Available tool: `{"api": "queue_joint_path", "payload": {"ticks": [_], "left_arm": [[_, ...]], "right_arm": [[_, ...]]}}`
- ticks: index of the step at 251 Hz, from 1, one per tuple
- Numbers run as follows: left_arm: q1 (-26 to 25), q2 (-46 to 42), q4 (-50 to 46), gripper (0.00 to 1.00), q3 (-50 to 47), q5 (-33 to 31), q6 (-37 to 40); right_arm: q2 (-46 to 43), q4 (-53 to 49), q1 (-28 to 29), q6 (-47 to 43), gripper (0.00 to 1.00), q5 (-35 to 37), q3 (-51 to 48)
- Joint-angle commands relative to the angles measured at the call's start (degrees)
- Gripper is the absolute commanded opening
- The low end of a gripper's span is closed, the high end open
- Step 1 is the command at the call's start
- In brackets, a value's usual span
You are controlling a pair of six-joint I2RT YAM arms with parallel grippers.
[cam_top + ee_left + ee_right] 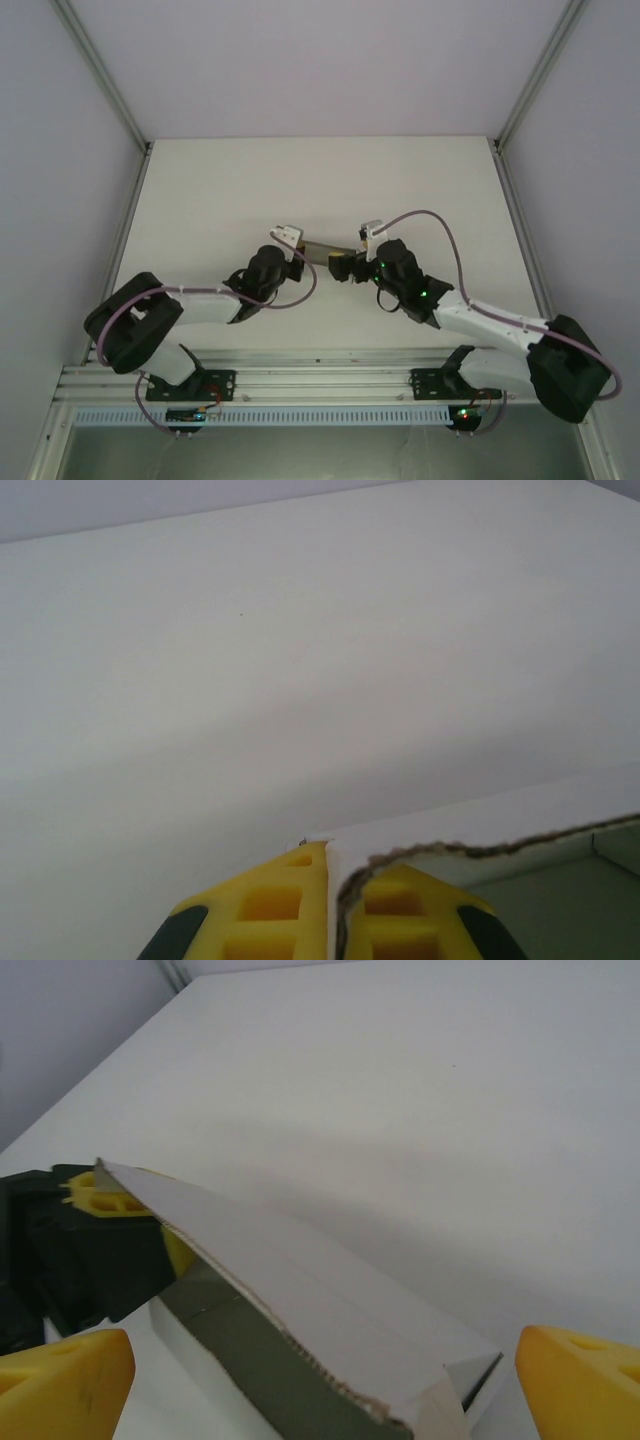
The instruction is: Assemble paper box
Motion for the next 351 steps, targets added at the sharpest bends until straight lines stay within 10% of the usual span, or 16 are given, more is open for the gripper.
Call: {"api": "queue_joint_path", "payload": {"ticks": [1, 106, 166, 187, 269, 351], "left_arm": [[-0.51, -0.99, 0.87, 0.04, -0.96, 0.27, 2.6], [-1.98, -9.2, -5.18, 0.38, -3.69, 5.4, 4.72], [-2.31, -16.33, -15.5, 0.71, -3.52, 10.46, 2.03], [-2.24, -21.9, -19.42, 1.0, -3.15, 12.49, -0.3], [0.62, -31.27, -42.7, 1.0, 9.05, 8.19, -13.82], [14.85, -3.41, -50.73, 1.0, 23.09, 34.1, -17.45]], "right_arm": [[-4.21, -4.45, 0.31, -0.83, 0.99, -2.49, 0.75], [0.34, -17.24, -5.56, -0.36, 0.99, -1.49, 11.65], [7.76, -21.29, -6.07, -0.71, 0.99, -3.85, 12.91], [10.92, -21.49, -5.83, -3.13, 0.99, -4.31, 13.11], [22.11, -22.28, -1.88, -10.93, 0.99, 0.02, 11.93], [22.33, -19.43, -2.32, -12.32, 0.99, -2.47, 11.65]]}}
